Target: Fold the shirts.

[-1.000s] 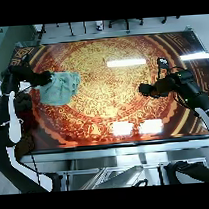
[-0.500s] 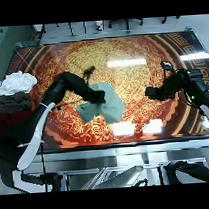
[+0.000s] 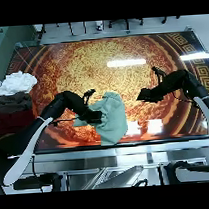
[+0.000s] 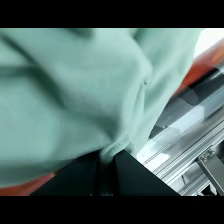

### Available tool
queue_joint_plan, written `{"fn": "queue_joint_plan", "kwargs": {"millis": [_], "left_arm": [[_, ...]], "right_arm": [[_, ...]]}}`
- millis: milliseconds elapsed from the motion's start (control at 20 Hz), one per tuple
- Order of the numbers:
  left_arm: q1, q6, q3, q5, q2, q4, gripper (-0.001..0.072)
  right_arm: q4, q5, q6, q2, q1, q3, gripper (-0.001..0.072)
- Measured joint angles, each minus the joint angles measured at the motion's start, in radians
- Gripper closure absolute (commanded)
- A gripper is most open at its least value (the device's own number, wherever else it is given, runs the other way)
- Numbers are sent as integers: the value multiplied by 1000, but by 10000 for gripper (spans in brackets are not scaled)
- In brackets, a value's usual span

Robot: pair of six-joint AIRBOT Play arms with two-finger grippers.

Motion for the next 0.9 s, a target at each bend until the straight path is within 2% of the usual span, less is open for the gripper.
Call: {"fn": "queue_joint_plan", "kwargs": {"millis": [250,550,600,650,800,900], "left_arm": [[98,24,-39,17,16,-2,682],[160,52,-47,31,18,-2,682],[168,57,-48,35,18,-2,682],[173,64,-48,38,18,-2,682],[182,83,-48,37,18,-2,682],[185,96,-48,30,18,-1,682]], "right_arm": [[191,-1,-129,-184,69,84,211],[261,16,-157,-351,170,243,214],[267,18,-154,-369,177,263,259],[275,19,-150,-382,184,278,364],[292,21,-140,-405,210,302,406],[299,28,-138,-419,230,309,633]]}}
